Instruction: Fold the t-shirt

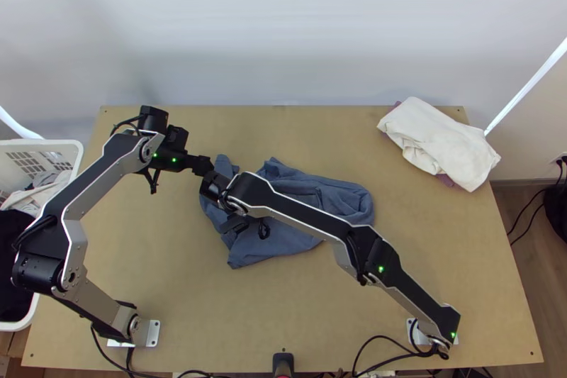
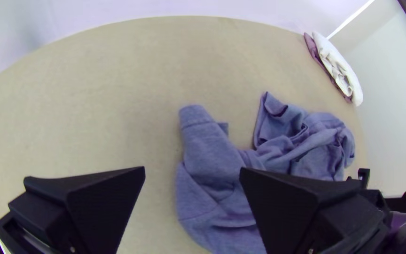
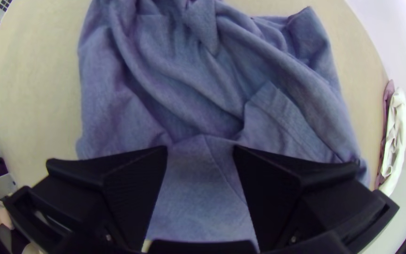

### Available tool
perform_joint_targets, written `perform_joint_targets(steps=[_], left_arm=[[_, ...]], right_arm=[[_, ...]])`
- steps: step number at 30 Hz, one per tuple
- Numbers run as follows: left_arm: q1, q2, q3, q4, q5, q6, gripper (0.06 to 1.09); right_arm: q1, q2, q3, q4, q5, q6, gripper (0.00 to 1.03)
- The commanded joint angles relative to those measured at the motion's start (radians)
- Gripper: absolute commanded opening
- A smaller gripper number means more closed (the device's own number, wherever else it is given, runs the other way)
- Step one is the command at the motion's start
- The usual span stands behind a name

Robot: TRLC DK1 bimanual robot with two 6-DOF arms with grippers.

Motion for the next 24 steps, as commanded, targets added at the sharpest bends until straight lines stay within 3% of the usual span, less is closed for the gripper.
perform_joint_targets(steps=[1,3,6,8,11,12,24], left_arm=[[0.011,-0.020,0.014,0.004,-0.002,-0.003,1.04],[0.015,-0.020,0.015,0.004,-0.004,-0.001,1.04],[0.021,-0.020,0.015,0.004,-0.002,0.001,1.04],[0.026,-0.020,0.015,0.002,-0.002,0.001,1.04],[0.032,-0.023,0.015,0.001,-0.002,0.001,1.04],[0.035,-0.024,0.015,-0.001,-0.002,0.001,1.04],[0.029,-0.027,0.008,-0.007,-0.002,0.001,1.03]], right_arm=[[-0.009,0.047,0.010,-0.006,0.007,-0.017,0.64],[-0.011,0.053,0.008,-0.008,0.007,-0.017,0.61],[-0.017,0.057,0.010,0.001,0.007,-0.021,0.34],[-0.021,0.061,0.007,0.001,0.007,-0.026,0.31],[-0.034,0.057,0.007,0.011,0.007,-0.030,0.06],[-0.038,0.054,0.004,0.015,0.007,-0.032,0.03],[-0.057,-0.093,-0.012,0.034,0.007,-0.046,0.03]])
